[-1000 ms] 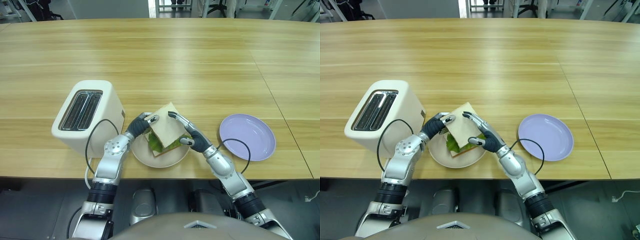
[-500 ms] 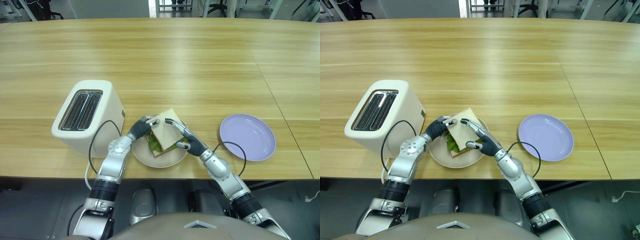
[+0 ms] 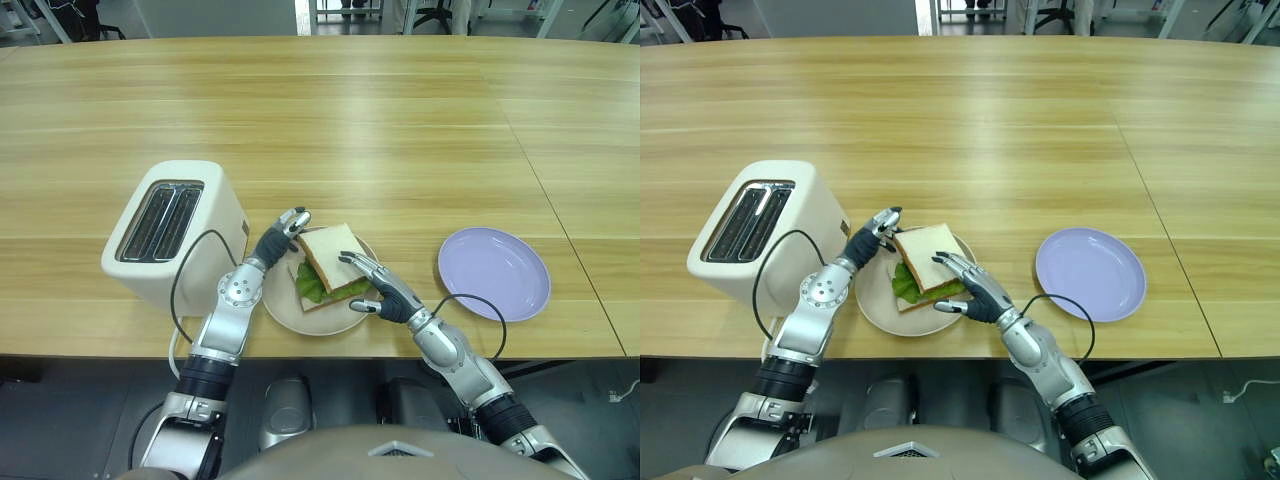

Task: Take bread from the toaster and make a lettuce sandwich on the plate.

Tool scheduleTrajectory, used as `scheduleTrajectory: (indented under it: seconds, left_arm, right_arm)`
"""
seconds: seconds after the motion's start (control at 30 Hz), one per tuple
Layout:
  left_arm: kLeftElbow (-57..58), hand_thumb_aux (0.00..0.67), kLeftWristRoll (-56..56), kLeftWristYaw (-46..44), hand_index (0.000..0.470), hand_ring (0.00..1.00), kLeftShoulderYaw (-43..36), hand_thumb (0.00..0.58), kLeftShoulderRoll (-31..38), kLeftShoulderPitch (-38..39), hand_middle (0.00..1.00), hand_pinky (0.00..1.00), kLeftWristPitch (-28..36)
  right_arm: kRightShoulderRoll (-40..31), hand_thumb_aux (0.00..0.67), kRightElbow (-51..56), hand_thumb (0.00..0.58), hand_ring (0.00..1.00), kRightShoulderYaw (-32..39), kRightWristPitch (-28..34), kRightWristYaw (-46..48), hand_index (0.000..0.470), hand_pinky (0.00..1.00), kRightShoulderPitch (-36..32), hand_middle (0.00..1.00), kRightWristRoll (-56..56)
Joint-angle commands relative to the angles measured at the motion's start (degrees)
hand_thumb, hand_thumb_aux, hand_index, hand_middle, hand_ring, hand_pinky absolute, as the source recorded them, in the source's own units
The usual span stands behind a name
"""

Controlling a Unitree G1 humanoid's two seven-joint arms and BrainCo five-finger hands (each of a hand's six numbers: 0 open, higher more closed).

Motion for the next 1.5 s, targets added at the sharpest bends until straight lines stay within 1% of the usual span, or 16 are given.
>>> scheduleTrajectory:
  seconds: [0.03, 0.23, 0.4, 0.47, 0.63, 0.7, 0.73, 0.8, 0.83, 1.0, 1.07, 1.17, 1.3, 1.5]
  left_arm:
    - [-4.15, 0.0, 5.52, 2.17, 0.0, 0.0, -0.95, 0.0, 1.38, 1.48, 0.0, 0.0, 2.87]
    - [-7.15, 0.0, 9.5, 5.71, 0.0, 0.0, 0.06, 0.0, 1.19, 0.98, 0.0, 0.0, 3.69]
    - [-9.35, 0.0, 9.98, 9.61, 0.0, 0.0, 2.16, 0.0, 0.94, 0.39, 0.0, 0.0, 0.35]
    - [-10.42, 0.0, 10.16, 10.95, 0.0, 0.0, 3.26, 0.0, 0.65, 0.38, 0.0, 0.0, 0.01]
    - [-10.7, 0.0, 8.72, 13.46, 0.0, 0.0, 6.13, 0.0, -0.55, -0.72, 0.0, 0.0, -1.87]
    - [-10.37, 0.0, 7.79, 13.3, 0.0, 0.0, 6.38, 0.0, -1.18, -0.92, 0.0, 0.0, -2.5]
    - [-10.27, 0.0, 8.47, 13.35, 0.0, 0.0, 6.11, 0.0, -0.88, -0.81, 0.0, 0.0, -2.98]
    - [-10.38, 0.0, 8.67, 12.97, 0.0, 0.0, 5.78, 0.0, -0.77, -0.29, 0.0, 0.0, -3.72]
    - [-10.77, 0.0, 8.85, 12.73, 0.0, 0.0, 5.66, 0.0, -0.67, 0.18, 0.0, 0.0, -3.72]
    - [-11.72, 0.0, 8.23, 12.4, 0.0, 0.0, 6.08, 0.0, -1.33, 1.06, 0.0, 0.0, -3.8]
    - [-11.74, 0.0, 8.39, 12.23, 0.0, 0.0, 5.81, 0.0, -1.47, 0.97, 0.0, 0.0, -3.87]
    - [-11.53, 0.0, 8.48, 12.0, 0.0, 0.0, 5.57, 0.0, -1.9, 0.84, 0.0, 0.0, -3.91]
    - [-10.97, 0.0, 8.02, 11.68, 0.0, 0.0, 5.5, 0.0, -2.67, 0.86, 0.0, 0.0, -4.29]
    - [-10.15, 0.0, 8.05, 12.14, 0.0, 0.0, 5.83, 0.0, -3.18, 0.7, 0.0, 0.0, -5.51]
  right_arm:
    - [-0.15, 0.0, 0.57, 0.0, 0.0, 0.19, 1.19, 1.32, 0.0, 0.0, 0.82, 0.0, 1.23]
    - [-0.07, 0.0, 0.28, 0.0, 0.0, 0.52, 1.26, 1.7, 0.0, 0.0, 1.06, 0.0, 1.78]
    - [-0.05, 0.0, -2.18, 0.0, 0.0, -0.05, 1.15, 0.73, 0.0, 0.0, 1.23, 0.0, 1.29]
    - [0.04, 0.0, -2.6, 0.0, 0.0, 0.05, 1.22, 0.47, 0.0, 0.0, 1.23, 0.0, 0.95]
    - [-0.82, 0.0, -1.91, 0.0, 0.0, 1.98, 1.47, -1.98, 0.0, 0.0, 1.69, 0.0, -4.29]
    - [-1.83, 0.0, -1.68, 0.0, 0.0, 3.35, 3.65, -3.07, 0.0, 0.0, 1.32, 0.0, -9.07]
    - [-2.2, 0.0, -1.62, 0.0, 0.0, 3.88, 6.03, -3.75, 0.0, 0.0, 0.92, 0.0, -11.92]
    - [-2.61, 0.0, -0.84, 0.0, 0.0, 4.25, 8.19, -3.52, 0.0, 0.0, -0.04, 0.0, -13.64]
    - [-3.39, 0.0, -1.19, 0.0, 0.0, 5.05, 9.94, -4.62, 0.0, 0.0, -0.85, 0.0, -17.18]
    - [-5.6, 0.0, -1.41, 0.0, 0.0, 9.23, 15.08, -7.17, 0.0, 0.0, -2.99, 0.0, -27.61]
    - [-5.99, 0.0, -2.03, 0.0, 0.0, 10.19, 16.26, -7.86, 0.0, 0.0, -2.94, 0.0, -29.5]
    - [-6.4, 0.0, -3.35, 0.0, 0.0, 10.43, 16.94, -8.9, 0.0, 0.0, -2.68, 0.0, -29.86]
    - [-6.44, 0.0, -6.86, 0.0, 0.0, 8.73, 17.85, -9.58, 0.0, 0.0, -1.78, 0.0, -27.66]
    - [-6.46, 0.0, -11.98, 0.0, 0.0, 6.6, 19.91, -12.05, 0.0, 0.0, -0.17, 0.0, -27.28]
